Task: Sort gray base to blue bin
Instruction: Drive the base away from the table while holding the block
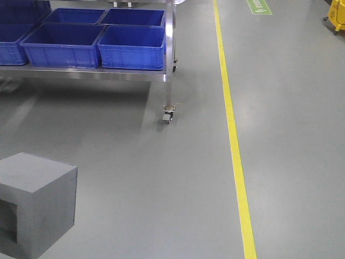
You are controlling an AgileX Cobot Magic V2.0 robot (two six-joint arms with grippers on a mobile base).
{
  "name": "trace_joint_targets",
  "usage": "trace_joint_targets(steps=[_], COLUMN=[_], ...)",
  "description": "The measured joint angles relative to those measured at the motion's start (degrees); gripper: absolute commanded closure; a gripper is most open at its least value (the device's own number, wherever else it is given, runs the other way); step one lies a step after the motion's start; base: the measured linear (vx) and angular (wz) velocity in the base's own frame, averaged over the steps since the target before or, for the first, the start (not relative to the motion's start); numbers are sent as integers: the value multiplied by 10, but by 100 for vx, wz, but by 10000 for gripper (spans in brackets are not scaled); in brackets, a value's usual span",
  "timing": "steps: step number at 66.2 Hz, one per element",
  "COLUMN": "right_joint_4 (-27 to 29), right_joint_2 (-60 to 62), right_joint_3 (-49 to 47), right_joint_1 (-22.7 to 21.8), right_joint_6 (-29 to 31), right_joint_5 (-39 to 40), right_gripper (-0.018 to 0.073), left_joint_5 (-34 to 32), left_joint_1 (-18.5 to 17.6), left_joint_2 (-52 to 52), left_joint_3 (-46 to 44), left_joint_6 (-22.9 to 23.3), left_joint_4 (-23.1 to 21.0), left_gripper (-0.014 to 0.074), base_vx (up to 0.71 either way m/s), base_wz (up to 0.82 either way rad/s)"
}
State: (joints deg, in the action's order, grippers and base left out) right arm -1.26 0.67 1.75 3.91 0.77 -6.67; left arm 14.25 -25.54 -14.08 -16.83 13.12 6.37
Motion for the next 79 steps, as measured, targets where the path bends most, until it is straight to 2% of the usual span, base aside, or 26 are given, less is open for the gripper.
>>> trace_joint_targets(steps=[47,79], right_joint_4=[0,0], right_joint_2=[0,0], right_joint_3=[0,0], right_joint_1=[0,0], right_joint_6=[0,0], right_joint_5=[0,0], right_gripper=[568,568], left_joint_5=[0,0], left_joint_1=[0,0], left_joint_2=[0,0], left_joint_3=[0,0], left_joint_6=[0,0], left_joint_4=[0,0], left_gripper=[602,602], base_vx=[40,45], base_wz=[-9,27])
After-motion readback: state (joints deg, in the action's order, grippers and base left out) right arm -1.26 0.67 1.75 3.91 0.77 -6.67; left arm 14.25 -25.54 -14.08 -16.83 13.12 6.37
